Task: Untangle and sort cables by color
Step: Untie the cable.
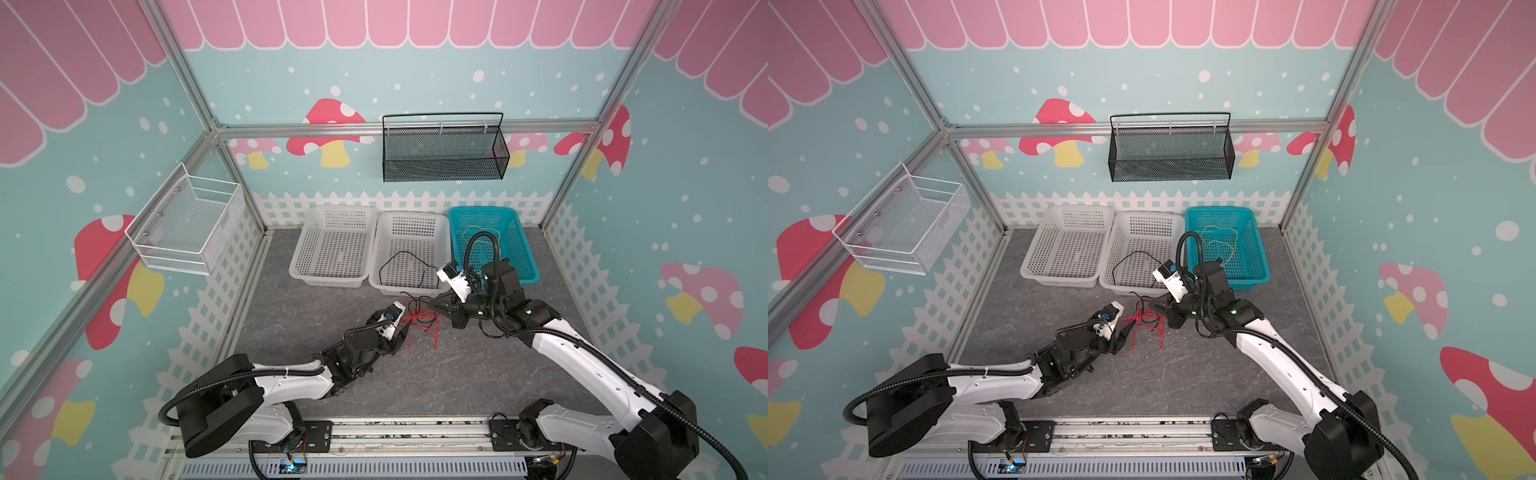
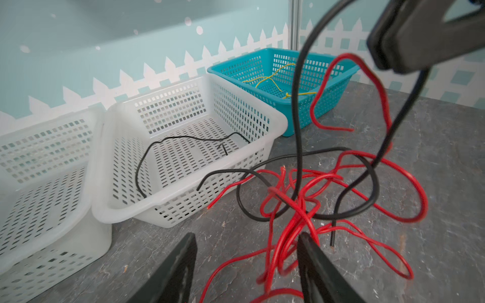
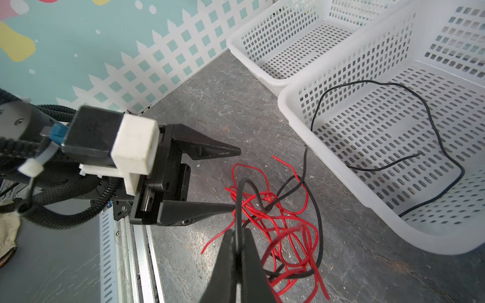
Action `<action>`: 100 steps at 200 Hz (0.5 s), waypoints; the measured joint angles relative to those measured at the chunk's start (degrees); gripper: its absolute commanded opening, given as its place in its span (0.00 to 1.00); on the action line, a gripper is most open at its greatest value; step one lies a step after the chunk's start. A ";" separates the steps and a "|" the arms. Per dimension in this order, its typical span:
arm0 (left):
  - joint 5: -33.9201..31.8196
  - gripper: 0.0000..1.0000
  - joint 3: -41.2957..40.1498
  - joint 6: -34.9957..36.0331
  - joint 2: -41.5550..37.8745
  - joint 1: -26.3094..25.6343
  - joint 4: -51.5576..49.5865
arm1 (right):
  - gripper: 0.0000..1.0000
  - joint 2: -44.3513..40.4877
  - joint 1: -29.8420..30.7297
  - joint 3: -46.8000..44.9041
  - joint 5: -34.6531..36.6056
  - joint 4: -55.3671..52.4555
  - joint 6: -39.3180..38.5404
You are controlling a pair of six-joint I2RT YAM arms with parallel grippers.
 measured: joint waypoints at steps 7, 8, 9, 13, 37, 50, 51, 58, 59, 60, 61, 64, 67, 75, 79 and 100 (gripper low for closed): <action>0.48 0.61 0.09 0.24 0.44 0.00 0.00 | 0.00 -0.09 0.00 0.07 0.00 -0.09 -0.04; 0.66 0.61 0.09 0.35 0.55 0.00 0.00 | 0.00 -0.09 0.00 0.09 -0.02 -0.20 -0.07; 0.66 0.61 0.09 0.35 0.55 0.00 0.00 | 0.00 -0.09 0.00 0.09 -0.02 -0.20 -0.07; 0.94 0.61 0.09 0.42 0.76 0.02 0.00 | 0.00 -0.11 0.00 0.17 -0.02 -0.31 -0.09; 2.27 0.60 0.09 1.20 1.40 0.00 0.00 | 0.00 -0.11 0.00 0.68 -0.07 -0.79 -0.48; 2.62 0.52 0.11 1.68 1.51 0.00 -0.02 | 0.00 -0.11 0.00 1.07 -0.17 -1.01 -0.61; 2.73 0.51 0.13 1.66 1.55 0.02 -0.02 | 0.00 -0.11 0.00 1.09 -0.17 -1.03 -0.63; 2.93 0.42 0.26 1.86 1.68 0.02 -0.04 | 0.00 -0.11 0.00 1.27 -0.24 -1.07 -0.70; 2.91 0.41 0.28 2.10 1.70 0.02 -0.07 | 0.00 -0.11 0.00 1.29 -0.24 -1.05 -0.70; 2.95 0.39 0.31 2.21 1.70 0.00 -0.07 | 0.00 -0.13 0.00 1.31 -0.26 -1.05 -0.68; 2.99 0.38 0.35 2.36 1.75 0.00 -0.07 | 0.00 -0.13 0.00 1.36 -0.26 -1.07 -0.70; 3.08 0.34 0.46 2.23 1.86 0.02 -0.09 | 0.00 -0.13 0.00 1.40 -0.26 -1.07 -0.72; 3.10 0.30 0.57 2.14 1.95 0.02 -0.09 | 0.00 -0.17 0.00 1.46 -0.26 -1.07 -0.74; 3.39 0.18 1.01 2.71 2.29 0.00 -0.22 | 0.00 -0.24 0.00 1.53 -0.26 -1.07 -0.83; 3.61 0.13 1.25 2.51 2.47 0.00 -0.31 | 0.00 -0.33 0.00 1.57 -0.26 -1.11 -0.85; 4.00 0.00 2.34 3.15 3.45 -0.04 -0.68 | 0.00 -0.39 0.00 2.16 -0.09 -1.33 -0.85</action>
